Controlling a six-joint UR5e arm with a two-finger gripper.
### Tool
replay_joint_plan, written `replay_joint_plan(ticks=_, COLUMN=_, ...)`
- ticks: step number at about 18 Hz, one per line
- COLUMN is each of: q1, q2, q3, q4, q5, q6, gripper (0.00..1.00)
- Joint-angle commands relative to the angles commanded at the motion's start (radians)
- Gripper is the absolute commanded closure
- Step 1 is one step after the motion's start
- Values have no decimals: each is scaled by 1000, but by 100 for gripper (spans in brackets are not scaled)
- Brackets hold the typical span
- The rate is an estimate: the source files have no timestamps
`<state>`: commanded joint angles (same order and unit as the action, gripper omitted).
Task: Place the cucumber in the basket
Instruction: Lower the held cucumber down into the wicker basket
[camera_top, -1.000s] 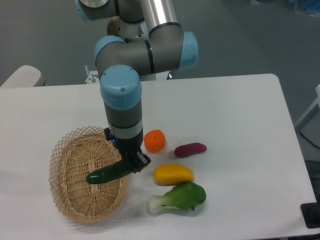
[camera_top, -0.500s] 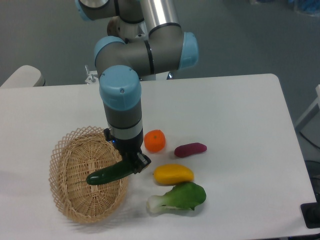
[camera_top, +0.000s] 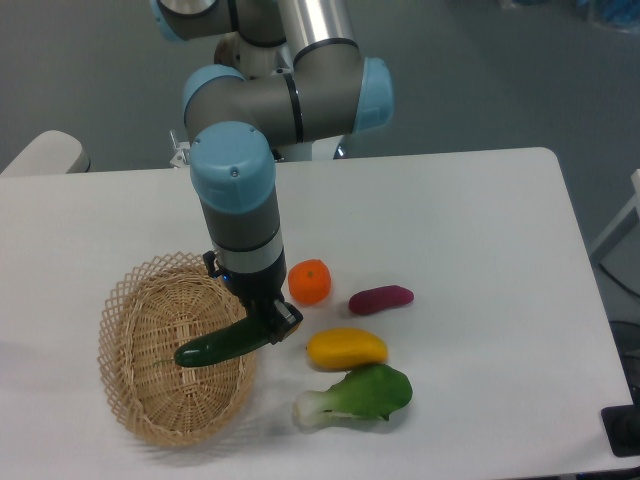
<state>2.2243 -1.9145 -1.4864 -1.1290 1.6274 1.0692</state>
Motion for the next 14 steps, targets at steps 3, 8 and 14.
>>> replay_joint_plan(ticks=3, q1=-12, q2=25, q3=-31, q4=-3, q5=9, q6=-98, gripper=87)
replay_joint_plan(ticks=8, q1=-41, q2=81, q3=-155, q4=-3, q5=43, q6=-334, gripper=86)
replay_joint_plan(ticks=14, q1=-101, q2=45, q3=-193, q4=3, q5=55, q6=-690, gripper=86)
